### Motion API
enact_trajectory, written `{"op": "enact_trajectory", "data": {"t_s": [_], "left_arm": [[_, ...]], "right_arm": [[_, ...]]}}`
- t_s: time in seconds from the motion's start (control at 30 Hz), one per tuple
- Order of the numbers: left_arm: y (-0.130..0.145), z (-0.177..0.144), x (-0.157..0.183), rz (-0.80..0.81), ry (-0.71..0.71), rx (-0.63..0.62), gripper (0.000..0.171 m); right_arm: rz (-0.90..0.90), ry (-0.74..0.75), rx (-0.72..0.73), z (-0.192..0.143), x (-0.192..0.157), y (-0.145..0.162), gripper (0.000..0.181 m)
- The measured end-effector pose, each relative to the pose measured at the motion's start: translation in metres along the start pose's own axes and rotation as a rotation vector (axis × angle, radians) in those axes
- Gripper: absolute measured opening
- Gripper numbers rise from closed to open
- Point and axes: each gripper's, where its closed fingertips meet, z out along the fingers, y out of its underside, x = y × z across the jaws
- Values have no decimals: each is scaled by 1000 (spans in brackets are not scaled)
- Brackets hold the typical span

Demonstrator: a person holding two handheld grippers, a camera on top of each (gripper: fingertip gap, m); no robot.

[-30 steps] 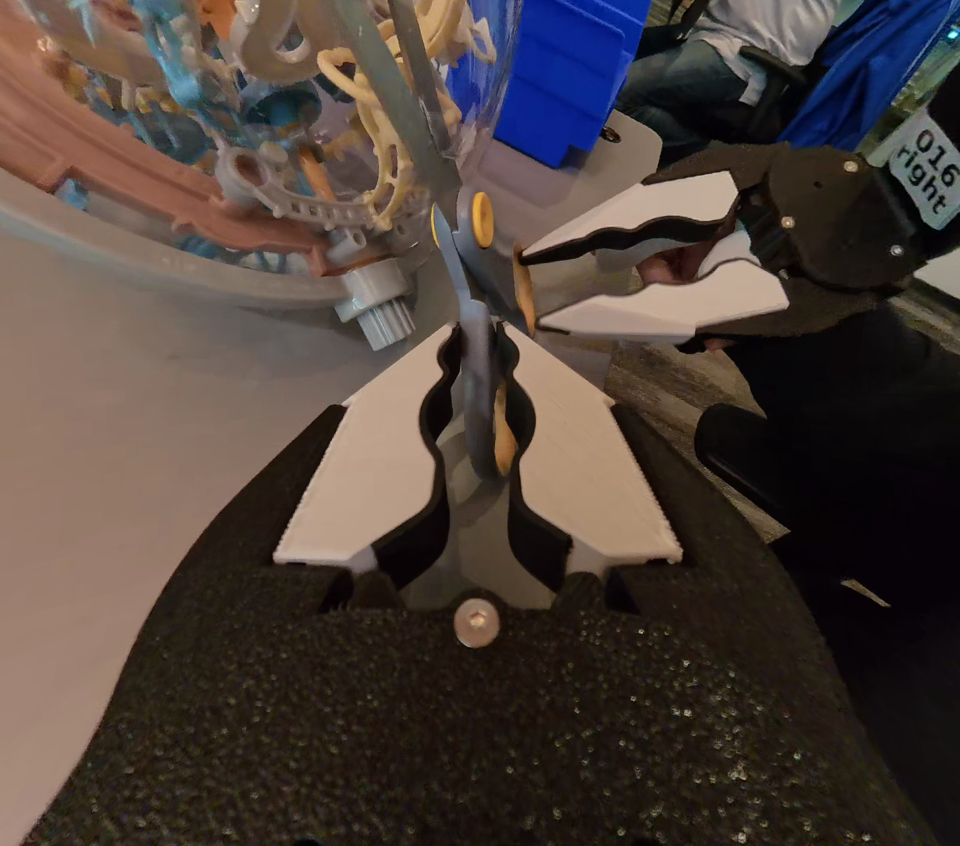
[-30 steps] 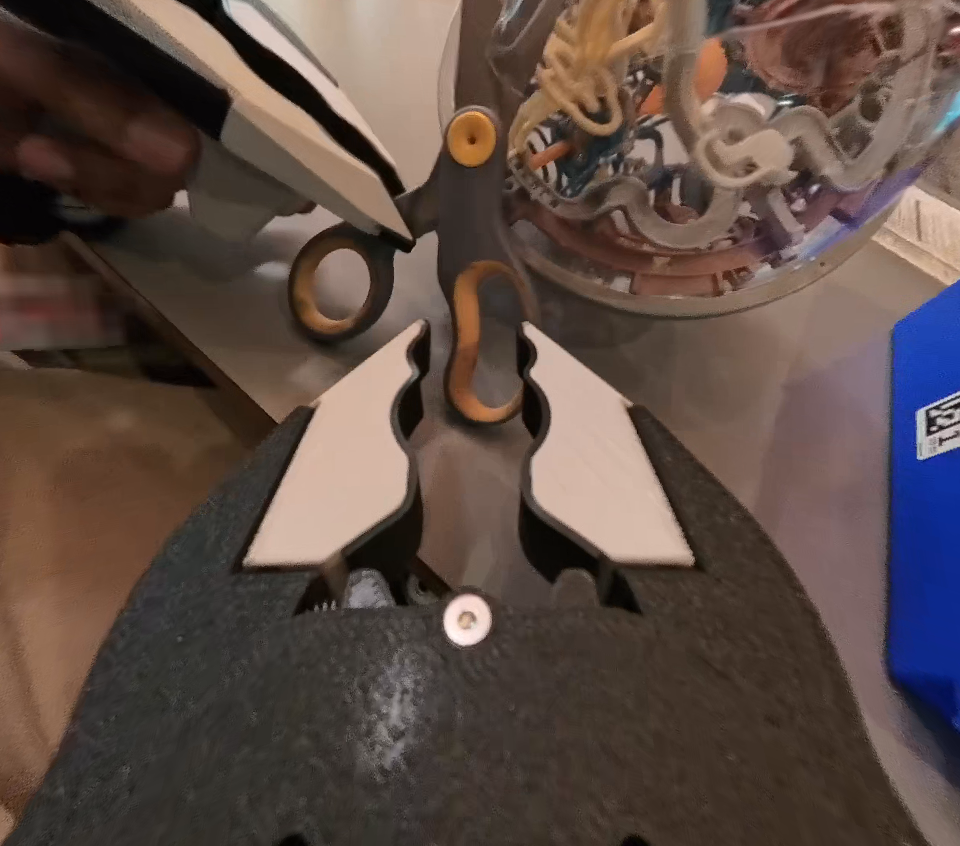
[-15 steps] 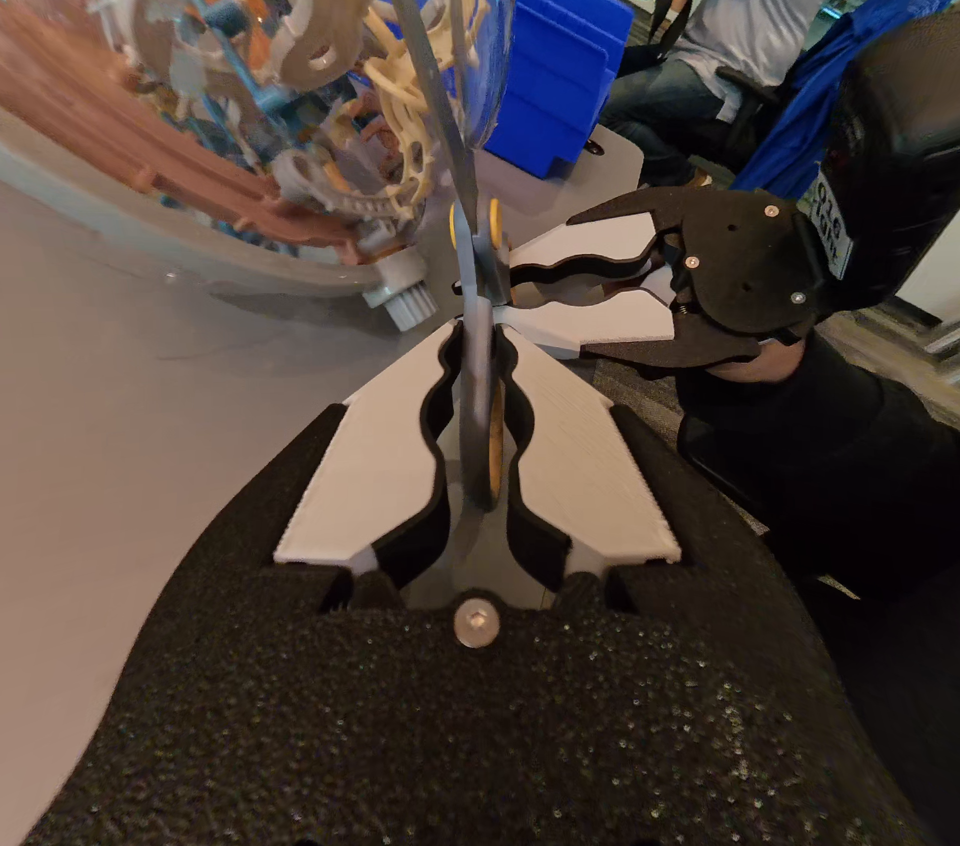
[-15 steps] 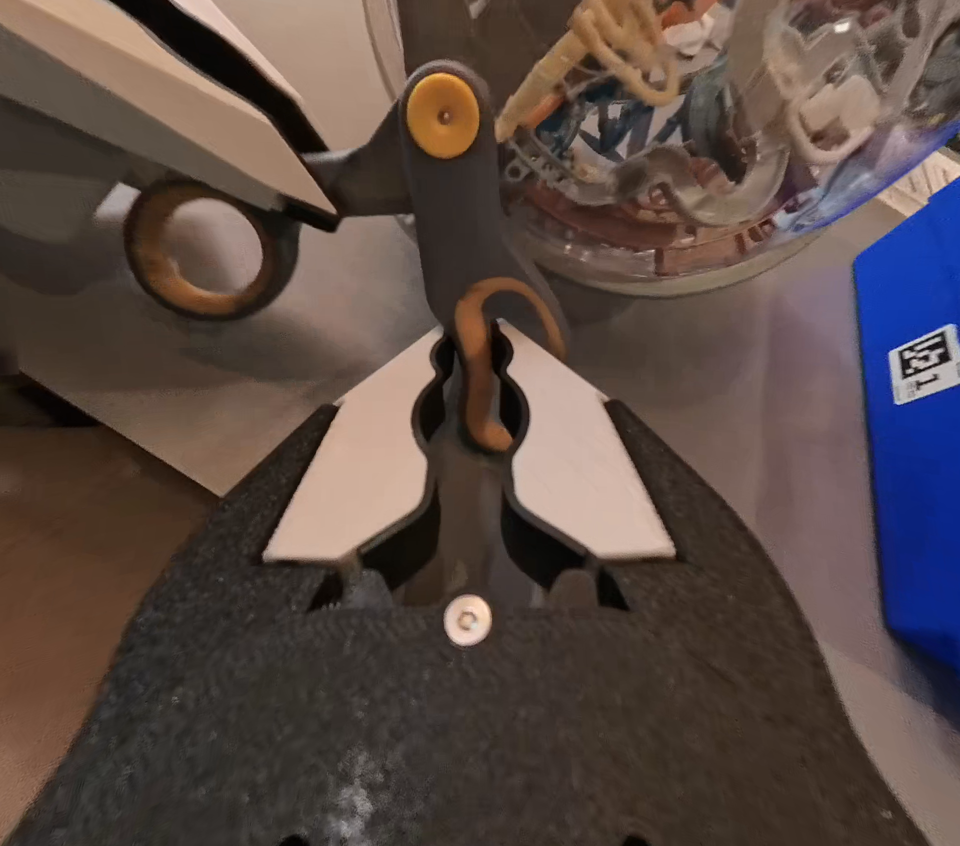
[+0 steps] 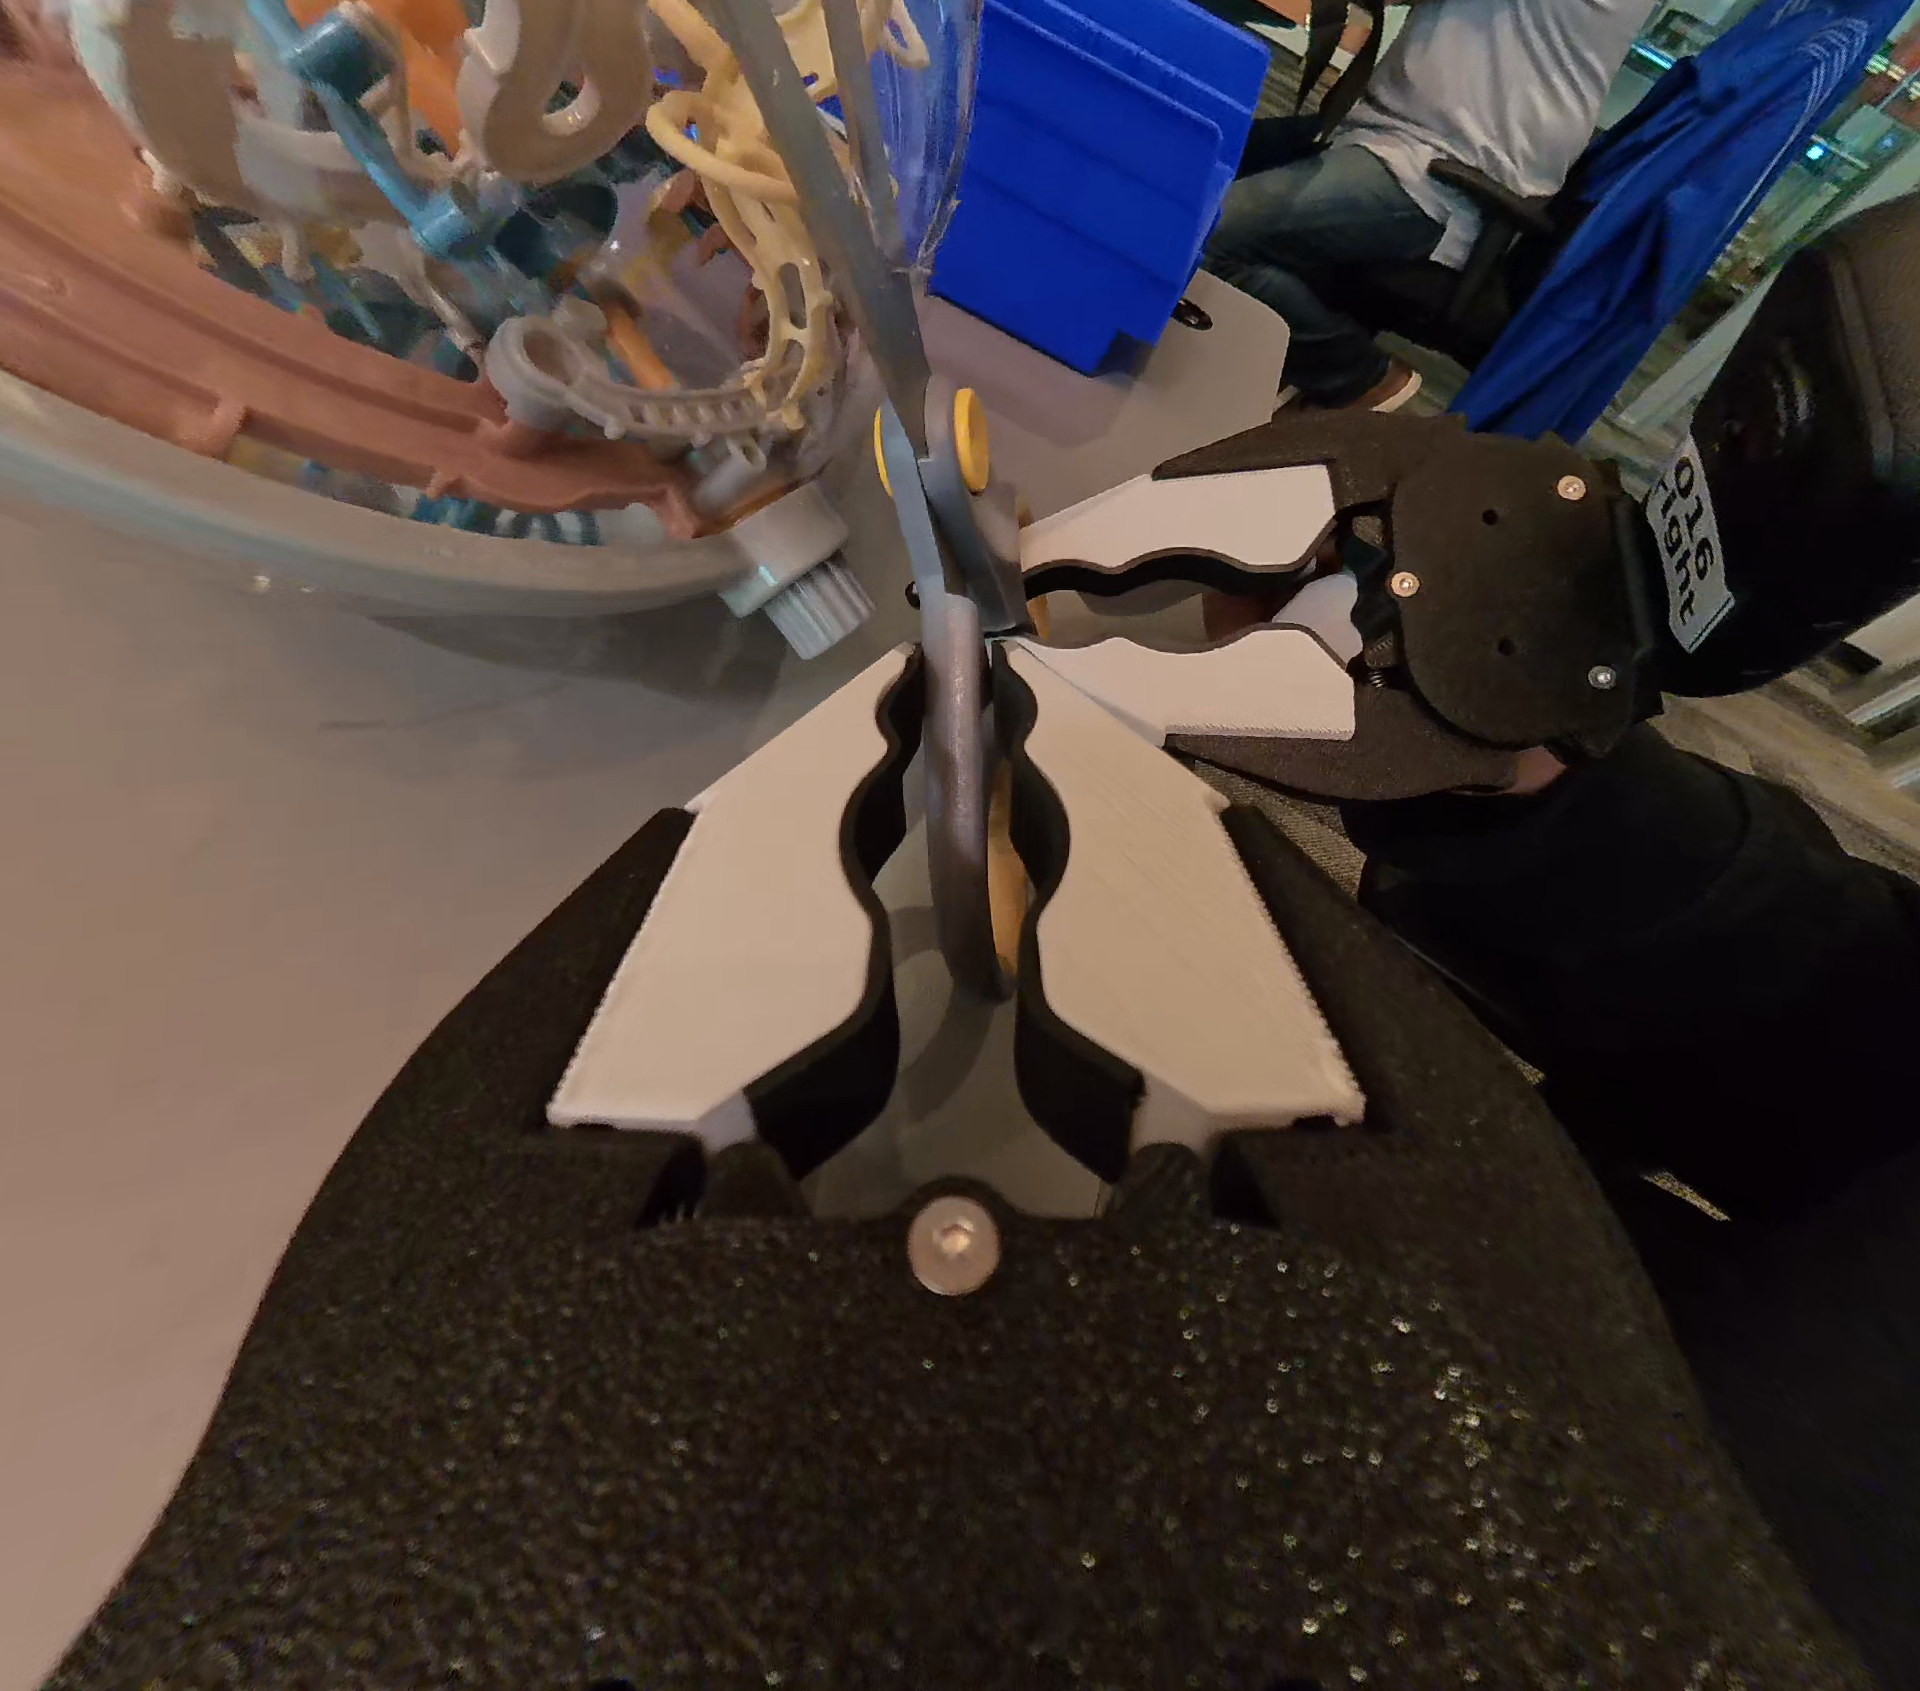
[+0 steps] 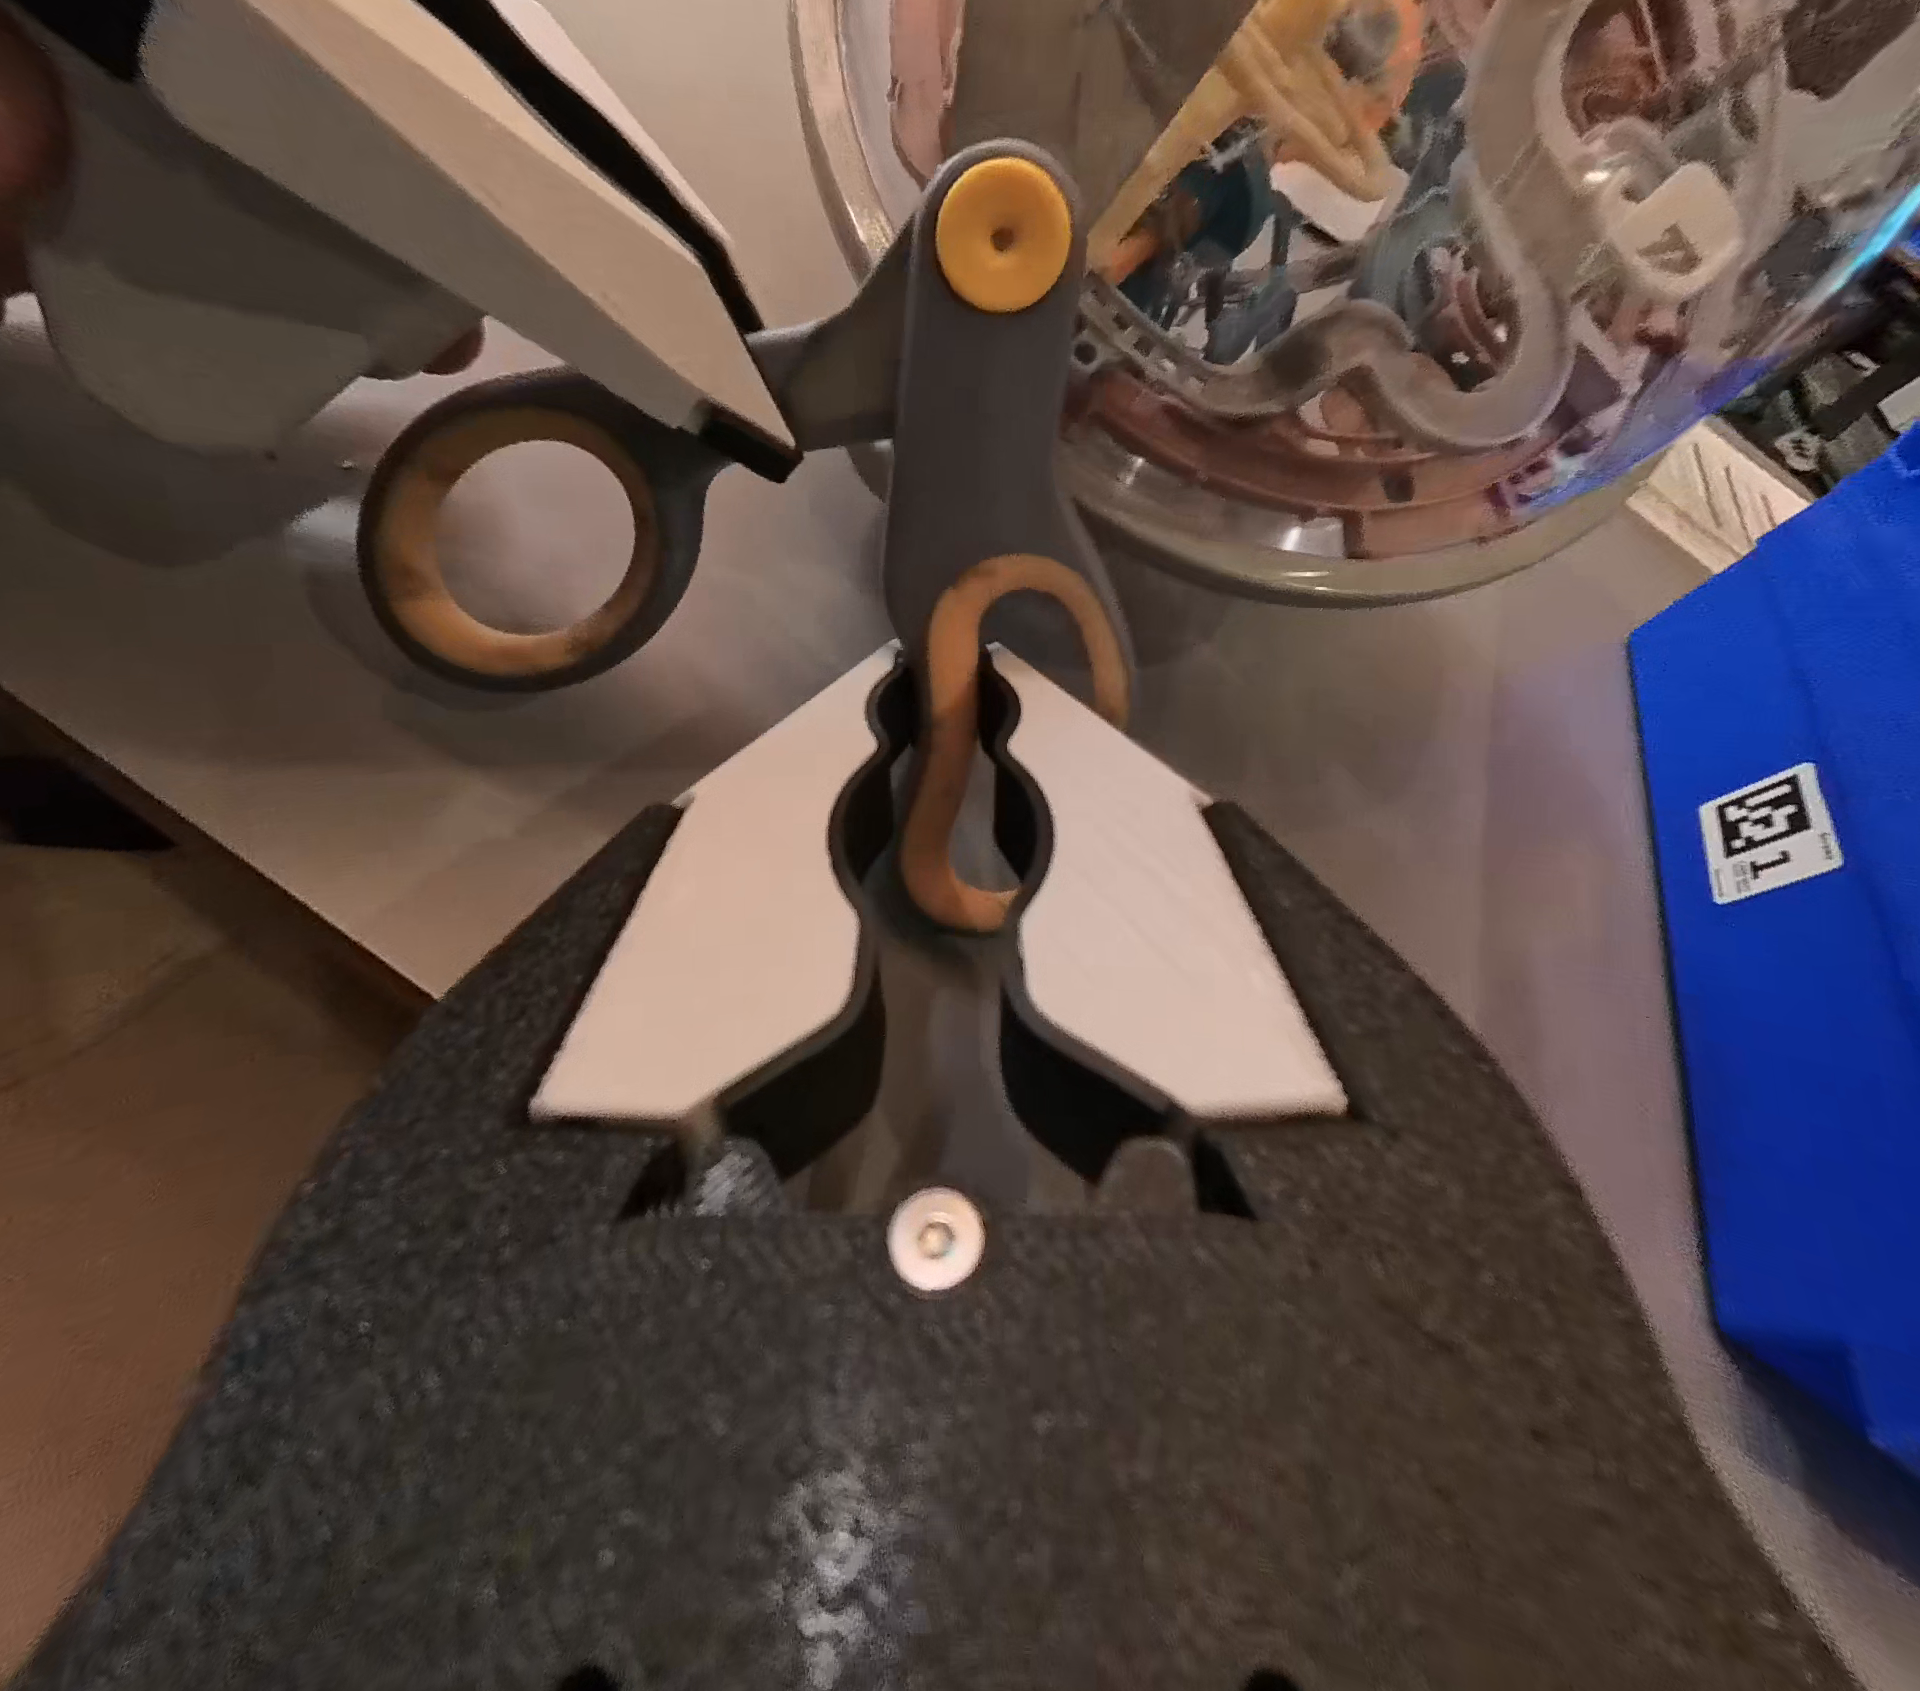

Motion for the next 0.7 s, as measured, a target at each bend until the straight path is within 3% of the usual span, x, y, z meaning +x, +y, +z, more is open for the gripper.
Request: {"op": "enact_trajectory", "data": {"t_s": [0.27,0.47,0.6,0.7], "left_arm": [[0,-4,2,13,4,12,11],[-10,-21,-18,-203,44,110,20],[-26,-36,-55,-312,-91,251,26],[-44,-55,-79,-300,-200,363,26]], "right_arm": [[18,-10,15,-2,-1,0,10],[29,-11,26,-3,0,1,10],[26,-9,27,-3,0,1,10],[14,-1,26,-3,0,1,10]]}}
